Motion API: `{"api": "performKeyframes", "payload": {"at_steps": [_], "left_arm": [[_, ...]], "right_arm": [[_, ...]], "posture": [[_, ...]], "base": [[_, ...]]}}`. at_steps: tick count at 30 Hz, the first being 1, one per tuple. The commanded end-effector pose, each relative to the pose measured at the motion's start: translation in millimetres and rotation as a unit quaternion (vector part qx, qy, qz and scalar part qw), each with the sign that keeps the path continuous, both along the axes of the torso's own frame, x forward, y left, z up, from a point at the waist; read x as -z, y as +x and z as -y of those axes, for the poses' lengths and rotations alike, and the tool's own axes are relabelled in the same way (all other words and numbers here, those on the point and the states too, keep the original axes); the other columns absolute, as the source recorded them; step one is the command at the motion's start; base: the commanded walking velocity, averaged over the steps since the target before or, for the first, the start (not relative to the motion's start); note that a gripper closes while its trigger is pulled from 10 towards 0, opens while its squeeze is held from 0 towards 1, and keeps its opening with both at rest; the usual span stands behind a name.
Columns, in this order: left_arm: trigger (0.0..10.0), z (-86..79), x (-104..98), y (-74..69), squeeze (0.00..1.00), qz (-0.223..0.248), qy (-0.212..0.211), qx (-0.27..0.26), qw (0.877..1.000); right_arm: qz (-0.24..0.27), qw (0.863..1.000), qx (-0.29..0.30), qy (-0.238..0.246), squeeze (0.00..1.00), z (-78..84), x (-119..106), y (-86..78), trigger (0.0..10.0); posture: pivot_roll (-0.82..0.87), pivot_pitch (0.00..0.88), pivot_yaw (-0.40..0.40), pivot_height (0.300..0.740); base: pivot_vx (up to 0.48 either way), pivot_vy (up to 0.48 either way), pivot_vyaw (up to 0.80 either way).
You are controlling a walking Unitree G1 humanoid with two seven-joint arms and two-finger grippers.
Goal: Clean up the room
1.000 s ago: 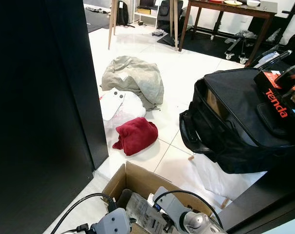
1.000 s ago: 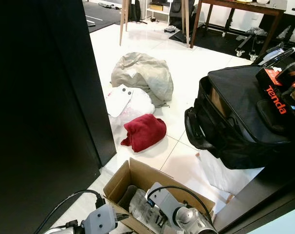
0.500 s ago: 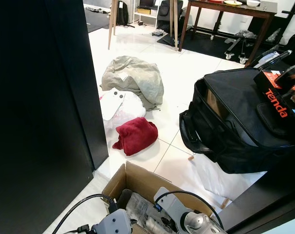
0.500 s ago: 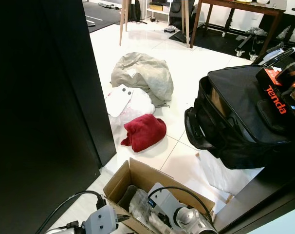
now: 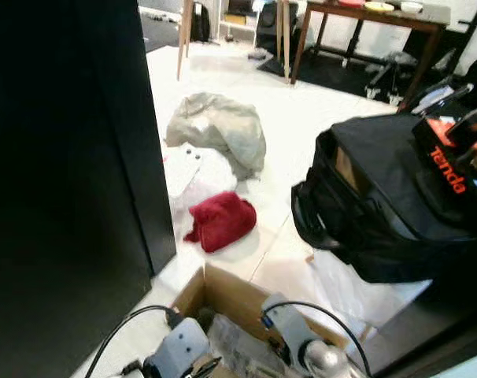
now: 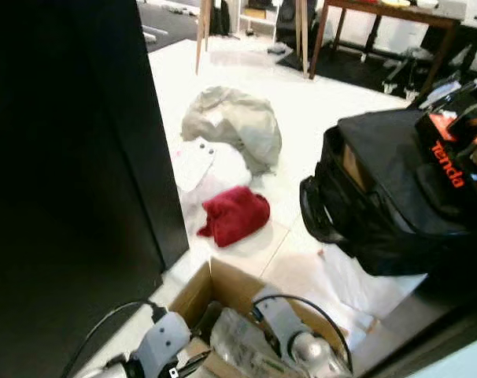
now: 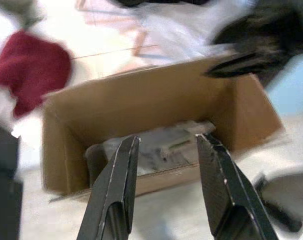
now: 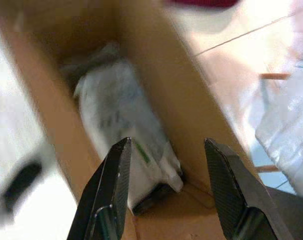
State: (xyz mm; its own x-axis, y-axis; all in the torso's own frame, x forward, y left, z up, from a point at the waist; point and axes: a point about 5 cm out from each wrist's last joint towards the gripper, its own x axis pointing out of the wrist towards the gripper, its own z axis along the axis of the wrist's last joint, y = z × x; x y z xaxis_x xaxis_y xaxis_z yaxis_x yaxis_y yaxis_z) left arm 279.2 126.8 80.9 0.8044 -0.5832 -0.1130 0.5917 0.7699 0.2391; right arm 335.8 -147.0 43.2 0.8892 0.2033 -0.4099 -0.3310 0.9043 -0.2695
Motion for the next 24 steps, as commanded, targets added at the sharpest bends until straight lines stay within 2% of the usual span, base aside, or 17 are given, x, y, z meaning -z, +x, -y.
{"api": "performKeyframes", "payload": {"at_steps": [1,2,4,5,6,8,10,21,24], "left_arm": [[10.0,-5.9,14.8,-4.4,0.00,-0.041,-0.018,-0.050,0.998],[10.0,-5.7,19.1,-3.7,0.00,-0.052,-0.030,-0.086,0.994],[10.0,-5.7,19.8,-3.6,0.00,-0.054,-0.031,-0.091,0.994],[10.0,-6.6,25.5,-3.2,0.00,-0.065,-0.033,-0.117,0.991],[10.0,-6.6,25.5,-3.2,0.00,-0.065,-0.033,-0.117,0.991],[10.0,-8.1,36.2,-2.2,0.00,-0.082,-0.025,-0.176,0.981],[10.0,-7.8,40.6,-1.6,0.00,-0.087,-0.022,-0.207,0.974],[10.0,-1.2,41.9,-2.1,0.00,-0.082,0.003,-0.215,0.973],[10.0,-1.0,43.3,-2.6,0.00,-0.083,0.007,-0.215,0.973]], "right_arm": [[-0.001,0.999,0.037,0.036,0.00,3.3,9.4,-9.1,10.0],[0.015,0.995,0.073,0.067,0.00,7.1,11.8,-14.4,10.0],[0.018,0.994,0.078,0.071,0.00,7.6,12.1,-15.2,10.0],[0.024,0.992,0.094,0.083,0.00,8.4,15.7,-21.2,10.0],[0.024,0.992,0.094,0.083,0.00,8.4,15.7,-21.2,10.0],[0.035,0.987,0.120,0.103,0.00,8.3,22.2,-33.8,10.0],[0.033,0.986,0.124,0.107,0.00,6.1,26.1,-40.2,10.0],[0.008,0.988,0.122,0.092,0.00,1.1,38.0,-54.2,10.0],[-0.002,0.987,0.126,0.096,0.00,-0.4,40.3,-58.1,10.0]], "posture": [[0.02,0.187,-0.024,0.740],[0.02,0.171,-0.023,0.740],[0.02,0.171,-0.023,0.740],[0.00,0.125,-0.019,0.740],[0.00,0.125,-0.019,0.740],[-0.01,0.103,-0.014,0.740],[-0.01,0.094,-0.013,0.740],[-0.01,0.084,-0.021,0.740],[0.00,0.083,-0.028,0.740]], "base": [[0.000,0.000,0.00],[0.000,0.000,0.00],[0.000,0.000,0.00],[0.000,0.000,0.00],[0.000,0.000,0.00],[0.000,0.000,0.00],[0.000,0.000,0.00],[0.000,0.000,0.00],[0.000,0.000,-0.69]]}}
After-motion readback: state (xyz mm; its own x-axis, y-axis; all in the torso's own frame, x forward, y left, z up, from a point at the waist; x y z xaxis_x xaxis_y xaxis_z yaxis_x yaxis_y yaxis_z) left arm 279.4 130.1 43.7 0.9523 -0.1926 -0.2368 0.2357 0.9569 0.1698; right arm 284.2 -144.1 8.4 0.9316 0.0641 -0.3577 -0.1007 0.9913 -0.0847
